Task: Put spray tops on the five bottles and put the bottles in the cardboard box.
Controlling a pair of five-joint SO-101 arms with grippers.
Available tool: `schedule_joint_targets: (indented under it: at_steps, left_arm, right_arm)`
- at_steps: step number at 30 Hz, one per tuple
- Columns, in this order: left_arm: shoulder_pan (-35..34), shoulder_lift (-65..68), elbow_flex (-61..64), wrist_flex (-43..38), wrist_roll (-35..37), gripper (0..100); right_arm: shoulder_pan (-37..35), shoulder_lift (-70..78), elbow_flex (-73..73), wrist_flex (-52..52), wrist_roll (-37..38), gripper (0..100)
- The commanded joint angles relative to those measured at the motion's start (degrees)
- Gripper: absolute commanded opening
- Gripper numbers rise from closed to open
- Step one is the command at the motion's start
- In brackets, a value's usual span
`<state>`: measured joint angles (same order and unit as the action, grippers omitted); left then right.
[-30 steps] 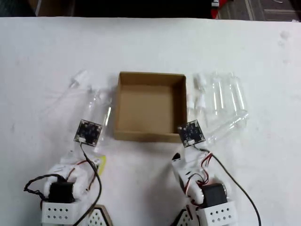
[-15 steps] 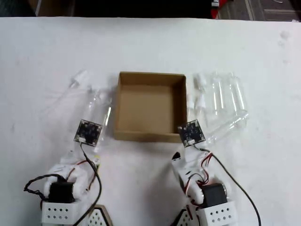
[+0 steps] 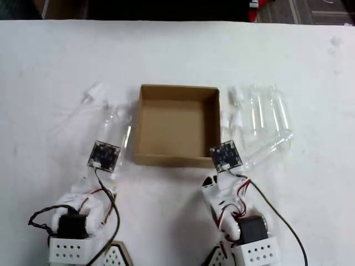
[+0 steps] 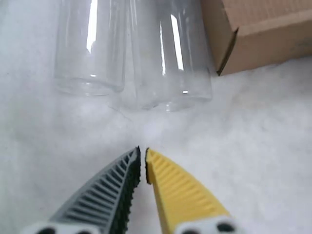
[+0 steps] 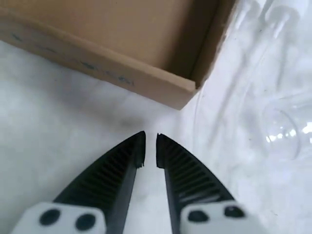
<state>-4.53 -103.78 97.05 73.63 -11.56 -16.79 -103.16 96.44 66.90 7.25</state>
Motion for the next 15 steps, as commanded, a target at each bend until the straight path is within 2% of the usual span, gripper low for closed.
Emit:
schedule_joint_targets:
  at_steps: [1, 15]
  left_arm:
    - [-0.40, -0.57, -0.09, 0.09, -0.35, 3]
    - [-0.40, -0.57, -0.09, -0.09, -0.35, 2]
  right_arm:
    - [-0.48, -0.04, 0.44, -0.75, 0.26, 1.5]
    - [-0.48, -0.04, 0.44, 0.13, 0.26, 1.5]
